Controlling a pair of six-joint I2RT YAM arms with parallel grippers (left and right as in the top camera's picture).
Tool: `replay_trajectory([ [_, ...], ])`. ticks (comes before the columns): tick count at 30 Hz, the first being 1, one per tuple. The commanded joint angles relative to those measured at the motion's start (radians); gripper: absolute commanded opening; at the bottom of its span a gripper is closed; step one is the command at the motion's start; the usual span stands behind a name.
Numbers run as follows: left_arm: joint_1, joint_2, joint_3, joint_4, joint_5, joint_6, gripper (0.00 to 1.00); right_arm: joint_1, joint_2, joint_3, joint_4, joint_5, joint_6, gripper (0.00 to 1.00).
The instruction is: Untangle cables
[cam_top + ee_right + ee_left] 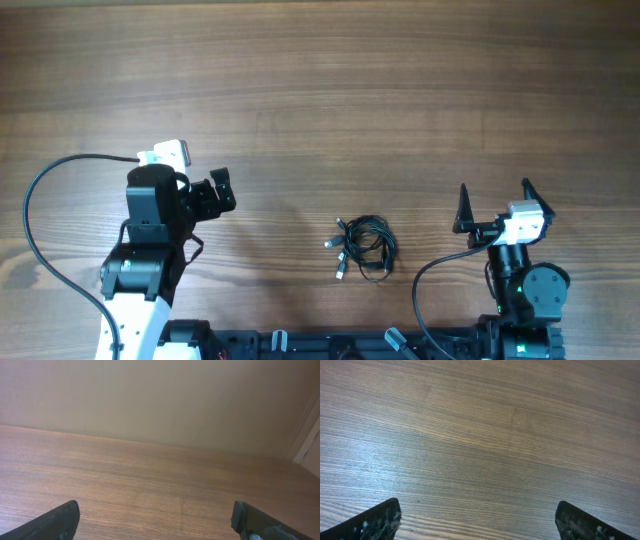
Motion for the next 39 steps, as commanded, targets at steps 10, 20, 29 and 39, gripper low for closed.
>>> replay_trajectory([
  [10,-0.005,0.002,0.024,-0.001,0.008,0.023,1.00,0.005,-0.010,-0.001,0.003,0.013,-0.012,0.99],
  [20,-0.005,0.002,0.024,0.001,0.008,0.024,1.00,0.005,-0.010,-0.001,0.003,0.014,-0.012,1.00],
  [29,-0.008,0.002,0.024,0.063,0.138,0.079,1.00,0.005,-0.010,-0.001,0.003,0.013,-0.012,1.00],
  [39,-0.451,0.237,0.135,0.006,0.056,0.097,1.00,0.005,-0.010,-0.001,0.003,0.013,-0.013,1.00],
])
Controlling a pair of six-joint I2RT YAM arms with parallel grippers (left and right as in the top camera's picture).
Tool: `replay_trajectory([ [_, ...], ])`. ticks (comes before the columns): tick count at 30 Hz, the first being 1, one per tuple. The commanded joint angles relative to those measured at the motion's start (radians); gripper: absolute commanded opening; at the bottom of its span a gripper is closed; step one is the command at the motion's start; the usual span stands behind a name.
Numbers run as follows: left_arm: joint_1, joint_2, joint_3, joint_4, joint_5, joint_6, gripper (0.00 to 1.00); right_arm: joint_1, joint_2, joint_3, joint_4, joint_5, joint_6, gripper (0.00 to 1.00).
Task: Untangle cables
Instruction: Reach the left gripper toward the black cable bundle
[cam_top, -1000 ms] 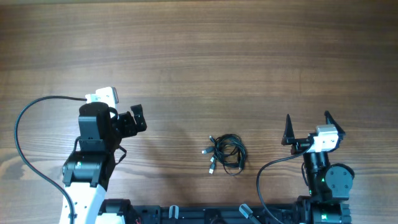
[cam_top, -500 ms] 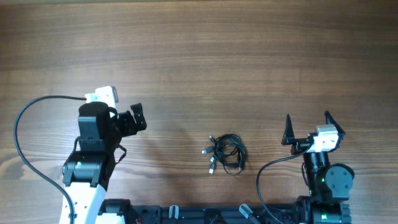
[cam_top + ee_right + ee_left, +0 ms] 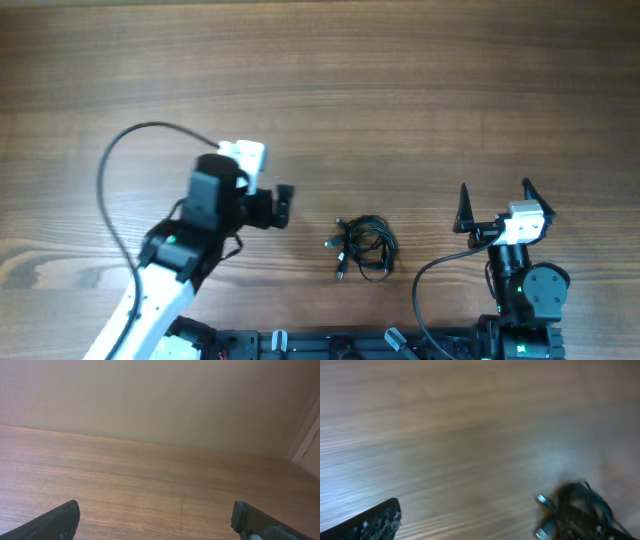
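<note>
A small tangle of black cables (image 3: 363, 247) with silver plugs lies on the wooden table (image 3: 400, 80), near the front middle. My left gripper (image 3: 283, 205) hangs just left of the tangle, pointing at it, and stands open. The left wrist view is blurred: one finger (image 3: 375, 522) shows at the lower left and the cables (image 3: 580, 512) fill the lower right, where they cover the other finger. To the right of the tangle my right gripper (image 3: 495, 205) is open and empty, its two fingers wide apart in its own view (image 3: 156, 525).
The left arm's black supply cable (image 3: 120, 160) arcs over the table's left side. A plain beige wall (image 3: 150, 395) rises behind the far table edge. The arms' black base rail (image 3: 330, 345) runs along the front edge.
My left arm has swung to the right, from the table's left side to just beside the cable tangle, which now shows in its wrist view. The right arm and the cables have not moved.
</note>
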Motion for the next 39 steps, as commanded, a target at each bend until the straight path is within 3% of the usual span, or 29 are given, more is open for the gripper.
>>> replay_trajectory([
  [1,-0.126,0.118,0.082,-0.005,-0.042,0.011,1.00,0.005,-0.010,-0.001,0.003,0.009,-0.012,1.00],
  [7,-0.257,0.322,0.196,-0.068,-0.041,-0.014,1.00,0.005,-0.010,-0.001,0.003,0.010,-0.013,1.00],
  [13,-0.339,0.381,0.203,-0.069,-0.042,-0.034,1.00,0.005,-0.010,-0.001,0.003,0.010,-0.013,1.00],
  [27,-0.423,0.515,0.203,0.073,-0.042,-0.029,1.00,0.005,-0.010,-0.001,0.003,0.010,-0.012,1.00],
  [37,-0.423,0.601,0.203,0.092,-0.042,-0.027,1.00,0.005,-0.010,-0.001,0.003,0.009,-0.012,1.00],
  [39,-0.435,0.651,0.203,0.115,-0.041,0.017,0.91,0.005,-0.010,-0.001,0.003,0.009,-0.012,1.00],
])
